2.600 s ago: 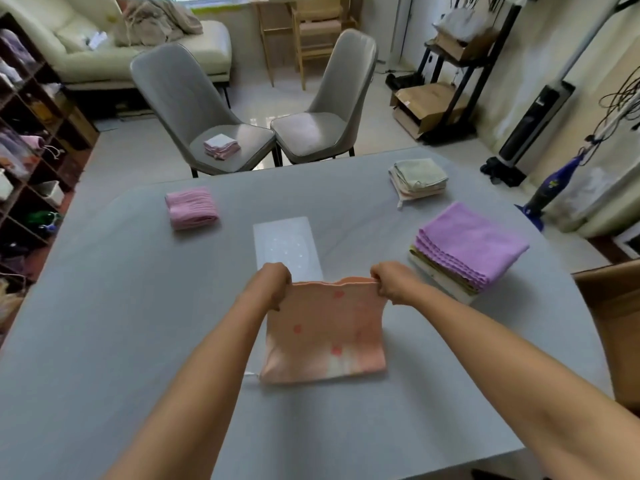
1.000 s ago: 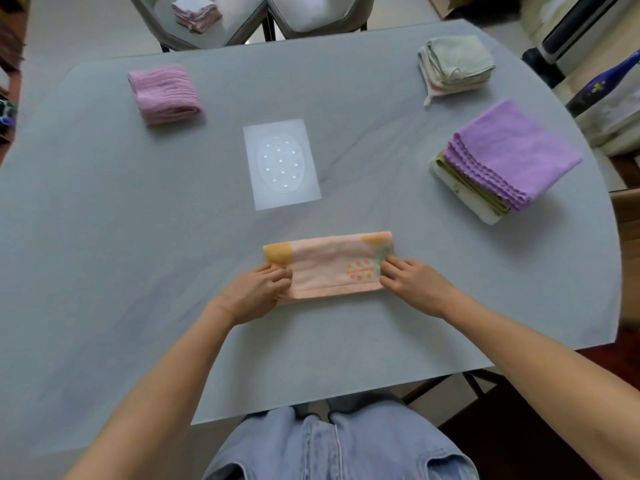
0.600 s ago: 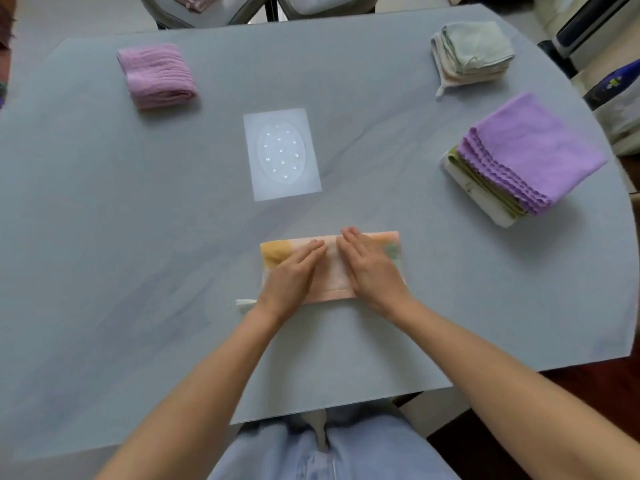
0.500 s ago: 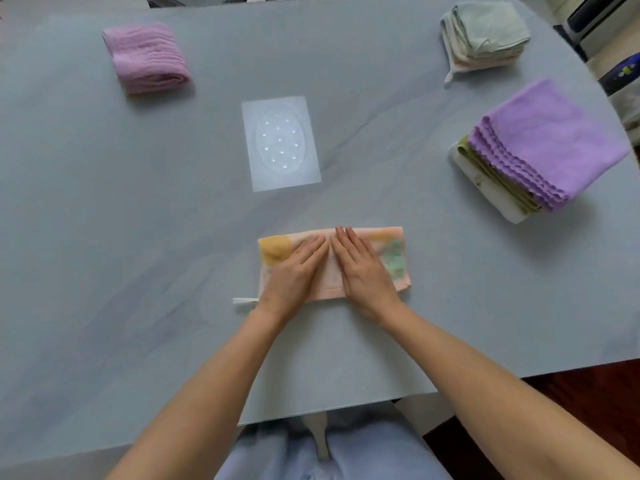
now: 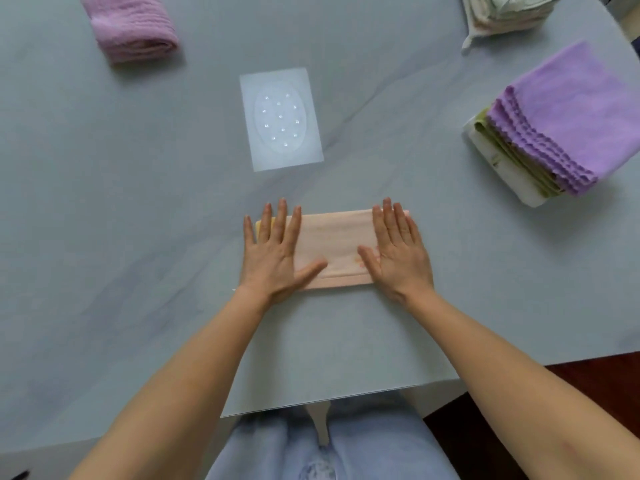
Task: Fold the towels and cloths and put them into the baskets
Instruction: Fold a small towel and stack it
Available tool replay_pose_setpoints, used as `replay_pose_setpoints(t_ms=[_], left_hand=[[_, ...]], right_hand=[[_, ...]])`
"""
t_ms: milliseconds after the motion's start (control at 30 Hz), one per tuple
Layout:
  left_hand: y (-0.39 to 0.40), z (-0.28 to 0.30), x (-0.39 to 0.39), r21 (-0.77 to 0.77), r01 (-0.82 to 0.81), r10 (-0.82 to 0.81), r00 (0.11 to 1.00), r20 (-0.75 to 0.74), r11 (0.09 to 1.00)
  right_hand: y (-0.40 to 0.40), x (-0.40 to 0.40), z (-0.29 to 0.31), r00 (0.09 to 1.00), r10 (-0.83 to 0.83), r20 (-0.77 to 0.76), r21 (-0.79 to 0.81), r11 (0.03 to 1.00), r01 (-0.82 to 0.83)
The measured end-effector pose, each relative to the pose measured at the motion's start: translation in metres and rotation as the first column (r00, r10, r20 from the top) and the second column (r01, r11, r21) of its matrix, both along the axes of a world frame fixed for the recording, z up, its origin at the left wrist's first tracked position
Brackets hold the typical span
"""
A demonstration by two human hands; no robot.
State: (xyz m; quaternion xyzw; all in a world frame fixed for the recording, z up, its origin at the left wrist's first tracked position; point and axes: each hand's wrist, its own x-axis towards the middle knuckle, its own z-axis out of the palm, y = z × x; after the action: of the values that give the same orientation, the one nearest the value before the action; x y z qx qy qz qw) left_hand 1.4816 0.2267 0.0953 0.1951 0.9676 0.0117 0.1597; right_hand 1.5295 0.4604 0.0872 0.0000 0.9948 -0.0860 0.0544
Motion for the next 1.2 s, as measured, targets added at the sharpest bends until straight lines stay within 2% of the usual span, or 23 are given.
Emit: replay_pose_setpoints(t_ms=[67, 100, 133, 167, 233, 267, 333, 400, 433, 500, 567, 633, 733, 800, 900, 1000, 1067, 1133, 1200], left_hand=[[0.005, 0.006, 0.001, 0.049, -0.084, 0.08, 0.995, 0.067, 0.995], [0.008, 0.011, 0.004, 0.119, -0.194, 0.185, 0.979, 0.089, 0.974], [0.012, 0.017, 0.008, 0.217, -0.346, 0.332, 0.938, 0.1, 0.913], [0.016, 0.023, 0.012, 0.322, -0.503, 0.495, 0.862, 0.111, 0.802], [0.022, 0.035, 0.015, 0.454, -0.723, 0.74, 0.647, 0.182, 0.521], [0.025, 0.039, 0.016, 0.455, -0.79, 0.796, 0.554, 0.241, 0.412], [0.027, 0.045, 0.017, 0.412, -0.869, 0.839, 0.426, 0.338, 0.275], [0.027, 0.049, 0.015, 0.344, -0.914, 0.848, 0.348, 0.399, 0.214], [0.025, 0.05, 0.014, 0.293, -0.93, 0.851, 0.33, 0.409, 0.22], [0.019, 0.051, 0.009, 0.176, -0.938, 0.847, 0.346, 0.404, 0.299], [0.015, 0.051, 0.007, 0.115, -0.916, 0.825, 0.397, 0.401, 0.385], [0.012, 0.05, 0.009, 0.13, -0.879, 0.791, 0.47, 0.392, 0.458], [0.009, 0.047, 0.014, 0.272, -0.815, 0.724, 0.579, 0.375, 0.511], [0.006, 0.047, 0.016, 0.399, -0.789, 0.69, 0.607, 0.395, 0.466], [0.006, 0.05, 0.018, 0.583, -0.757, 0.67, 0.599, 0.439, 0.295], [0.012, 0.058, 0.018, 0.647, -0.739, 0.662, 0.582, 0.472, 0.188], [0.016, 0.064, 0.018, 0.66, -0.725, 0.652, 0.599, 0.464, 0.197], [0.017, 0.072, 0.017, 0.656, -0.706, 0.637, 0.64, 0.43, 0.267], [0.018, 0.08, 0.015, 0.649, -0.684, 0.622, 0.677, 0.393, 0.334]], right_hand=[[0.001, 0.003, 0.005, 0.995, -0.09, 0.041, -0.008, 0.996, 0.091], [-0.001, 0.005, 0.009, 0.993, -0.113, 0.027, -0.008, 0.994, 0.113], [-0.007, 0.006, 0.013, 0.994, -0.108, 0.006, -0.009, 0.994, 0.108], [-0.013, 0.007, 0.015, 0.997, -0.077, -0.019, -0.013, 0.997, 0.077], [-0.029, 0.003, 0.017, 0.998, 0.021, -0.059, -0.041, 0.999, -0.023], [-0.036, 0.003, 0.016, 0.997, 0.048, -0.064, -0.055, 0.997, -0.052], [-0.046, 0.002, 0.012, 0.997, 0.064, -0.043, -0.064, 0.996, -0.067], [-0.051, 0.0, 0.01, 0.998, 0.06, -0.037, -0.062, 0.996, -0.062], [-0.052, 0.0, 0.008, 0.997, 0.062, -0.038, -0.063, 0.996, -0.065], [-0.054, 0.0, 0.005, 0.997, 0.063, -0.047, -0.056, 0.996, -0.065], [-0.054, -0.001, 0.003, 0.997, 0.056, -0.059, -0.041, 0.997, -0.059], [-0.054, 0.0, 0.001, 0.997, 0.049, -0.068, -0.029, 0.998, -0.051], [-0.055, -0.001, 0.001, 0.995, 0.059, -0.082, -0.006, 0.998, -0.059], [-0.056, -0.001, 0.0, 0.994, 0.066, -0.083, 0.007, 0.998, -0.065], [-0.056, 0.0, 0.001, 0.995, 0.076, -0.066, 0.019, 0.997, -0.075], [-0.057, -0.001, -0.001, 0.997, 0.07, -0.029, 0.027, 0.997, -0.069], [-0.058, -0.004, -0.001, 0.996, 0.085, -0.011, 0.001, 0.996, -0.085], [-0.051, -0.005, 0.003, 0.992, 0.11, -0.059, -0.021, 0.994, -0.112], [-0.035, -0.001, 0.012, 0.991, -0.001, -0.133, -0.07, 0.997, -0.009]])
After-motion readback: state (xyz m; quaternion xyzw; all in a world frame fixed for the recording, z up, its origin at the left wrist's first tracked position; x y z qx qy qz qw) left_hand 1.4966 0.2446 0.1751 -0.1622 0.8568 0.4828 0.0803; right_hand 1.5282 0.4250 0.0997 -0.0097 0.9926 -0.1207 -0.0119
